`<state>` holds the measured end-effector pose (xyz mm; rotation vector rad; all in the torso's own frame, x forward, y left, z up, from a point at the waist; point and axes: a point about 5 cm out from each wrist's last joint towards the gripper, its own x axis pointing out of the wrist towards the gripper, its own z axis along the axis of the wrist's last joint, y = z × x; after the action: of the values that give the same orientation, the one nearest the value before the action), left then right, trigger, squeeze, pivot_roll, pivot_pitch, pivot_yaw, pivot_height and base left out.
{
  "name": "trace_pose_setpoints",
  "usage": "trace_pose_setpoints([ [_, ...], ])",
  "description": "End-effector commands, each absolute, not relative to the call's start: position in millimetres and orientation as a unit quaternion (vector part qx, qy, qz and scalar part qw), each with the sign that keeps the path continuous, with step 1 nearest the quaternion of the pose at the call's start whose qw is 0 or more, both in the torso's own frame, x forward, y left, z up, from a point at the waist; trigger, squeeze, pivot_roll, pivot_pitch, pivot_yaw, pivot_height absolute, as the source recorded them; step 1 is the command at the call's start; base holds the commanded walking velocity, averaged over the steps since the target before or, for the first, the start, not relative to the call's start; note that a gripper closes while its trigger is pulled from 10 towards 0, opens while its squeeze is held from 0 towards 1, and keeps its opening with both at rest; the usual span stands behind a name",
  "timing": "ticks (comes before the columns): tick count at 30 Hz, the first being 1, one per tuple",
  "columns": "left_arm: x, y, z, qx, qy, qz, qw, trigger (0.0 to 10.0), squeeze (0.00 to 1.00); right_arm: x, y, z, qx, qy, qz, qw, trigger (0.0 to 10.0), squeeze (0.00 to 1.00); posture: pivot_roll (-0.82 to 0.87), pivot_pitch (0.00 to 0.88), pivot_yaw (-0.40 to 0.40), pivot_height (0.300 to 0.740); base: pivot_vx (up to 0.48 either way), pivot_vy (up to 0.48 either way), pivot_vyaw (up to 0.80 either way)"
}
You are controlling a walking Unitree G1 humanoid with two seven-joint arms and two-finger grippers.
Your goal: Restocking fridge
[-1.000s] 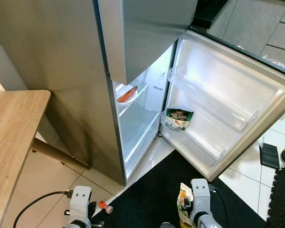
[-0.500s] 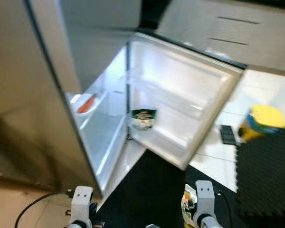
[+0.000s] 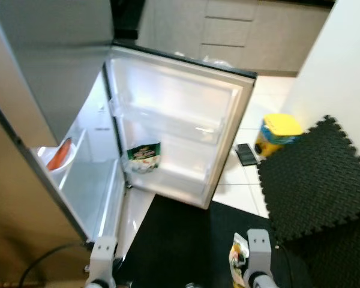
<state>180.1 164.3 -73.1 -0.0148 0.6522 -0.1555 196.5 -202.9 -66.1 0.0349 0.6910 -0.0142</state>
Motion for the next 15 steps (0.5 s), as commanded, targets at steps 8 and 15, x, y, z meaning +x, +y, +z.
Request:
trace_pose_setpoints([
  [8, 181.0, 159.0, -72.9, -0.005, 0.318, -0.092, 0.944, 10.0, 0.0, 192.2, -210.1, -66.2, 0.018, 0.334, -0.021, 0.942, 10.0, 0.0, -0.12, 0.075, -0.024, 0.74, 0.0, 0.0, -0.8],
  [15, 180.8, 158.5, -71.8, -0.004, 0.31, -0.096, 0.946, 10.0, 0.0, 194.2, -207.5, -64.8, 0.021, 0.326, -0.008, 0.945, 10.0, 0.0, -0.12, 0.08, -0.027, 0.74, 0.0, 0.0, 0.0],
])
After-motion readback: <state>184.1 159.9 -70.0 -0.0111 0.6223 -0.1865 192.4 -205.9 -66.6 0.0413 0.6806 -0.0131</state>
